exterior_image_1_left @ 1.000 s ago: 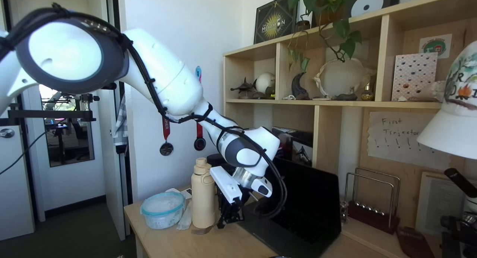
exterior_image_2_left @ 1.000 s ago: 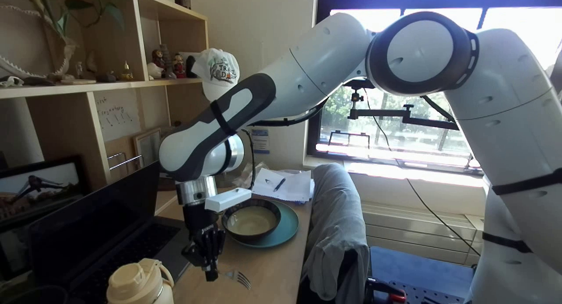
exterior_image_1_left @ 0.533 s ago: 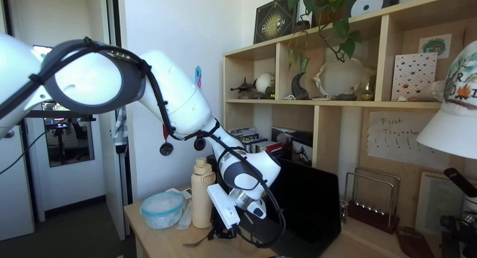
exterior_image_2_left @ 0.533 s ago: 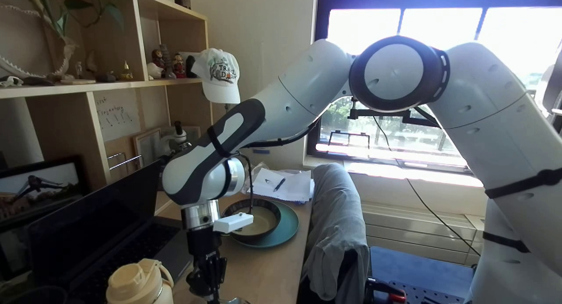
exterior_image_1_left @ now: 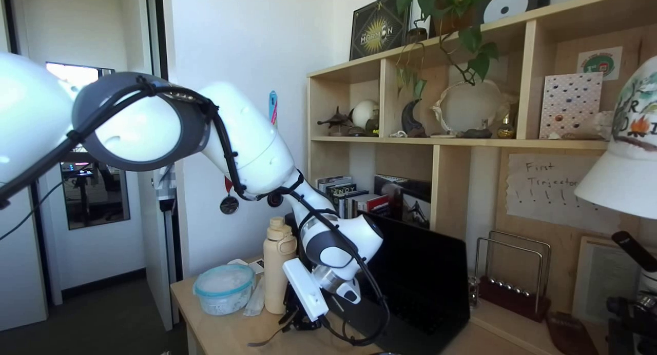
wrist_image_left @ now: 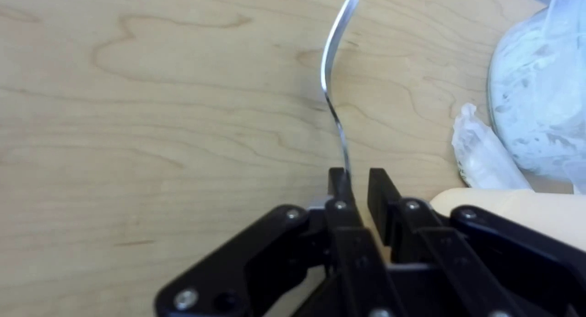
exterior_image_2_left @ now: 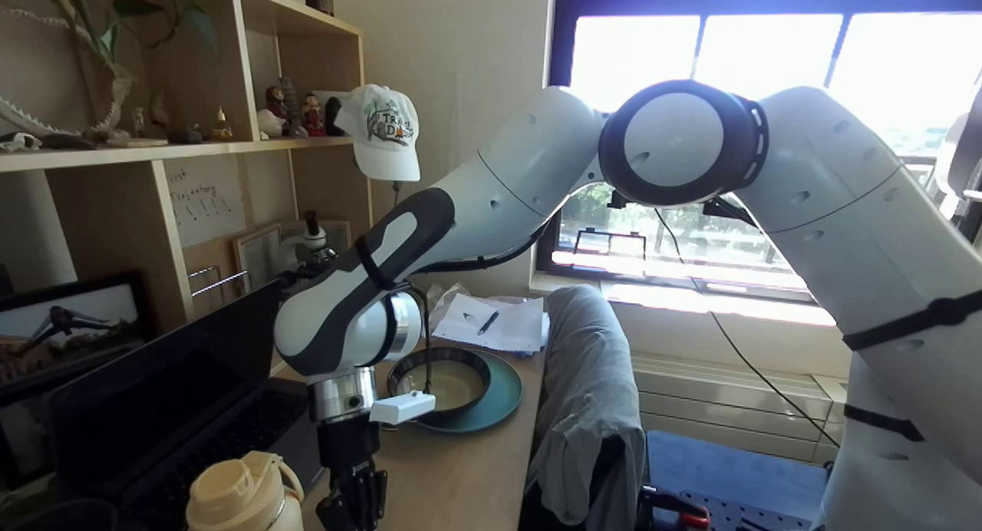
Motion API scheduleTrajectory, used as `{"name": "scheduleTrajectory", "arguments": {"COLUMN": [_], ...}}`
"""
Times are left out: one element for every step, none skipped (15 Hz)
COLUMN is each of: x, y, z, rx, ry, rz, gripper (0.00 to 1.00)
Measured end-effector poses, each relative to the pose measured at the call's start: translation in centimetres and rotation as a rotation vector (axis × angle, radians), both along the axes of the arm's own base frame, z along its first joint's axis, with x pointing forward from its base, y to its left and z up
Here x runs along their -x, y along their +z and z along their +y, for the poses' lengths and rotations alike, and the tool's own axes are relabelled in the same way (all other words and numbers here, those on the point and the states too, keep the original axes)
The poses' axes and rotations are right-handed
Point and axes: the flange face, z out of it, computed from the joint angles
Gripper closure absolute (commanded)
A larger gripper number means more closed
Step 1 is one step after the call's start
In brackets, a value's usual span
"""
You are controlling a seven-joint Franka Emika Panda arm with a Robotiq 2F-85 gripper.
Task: Put the fork on the desk
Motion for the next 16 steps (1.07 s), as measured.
{"name": "scheduleTrajectory", "arguments": {"x": [-0.2, -0.3, -0.4, -0.5, -0.6, -0.7, -1.0, -1.3, -1.6, -1.9, -2.3, -2.6, -2.9, -3.2, -3.4, -3.7], "y": [0.2, 0.3, 0.4, 0.5, 0.5, 0.7, 0.9, 1.1, 1.4, 1.8, 2.1, 2.6, 3.1, 3.7, 4.4, 5.2], "z": [0.1, 0.1, 0.1, 0.0, 0.0, -0.2, -0.5, -1.1, -1.8, -2.6, -3.6, -4.8, -5.9, -7.0, -8.1, -9.1], "rx": [-0.001, -0.001, 0.0, 0.002, 0.005, 0.012, 0.022, 0.039, 0.059, 0.082, 0.109, 0.137, 0.167, 0.196, 0.224, 0.252], "ry": [0.001, 0.001, 0.002, 0.004, 0.006, 0.006, 0.007, 0.005, -0.003, -0.013, -0.026, -0.044, -0.064, -0.084, -0.105, -0.124], "rz": [-0.004, -0.008, -0.011, -0.014, -0.017, -0.021, -0.026, -0.032, -0.037, -0.043, -0.048, -0.053, -0.058, -0.062, -0.068, -0.075], "gripper": [0.41, 0.34, 0.26, 0.19, 0.12, 0.04, 0.0, 0.0, 0.0, 0.0, 0.0, 0.0, 0.0, 0.0, 0.0, 0.0]}}
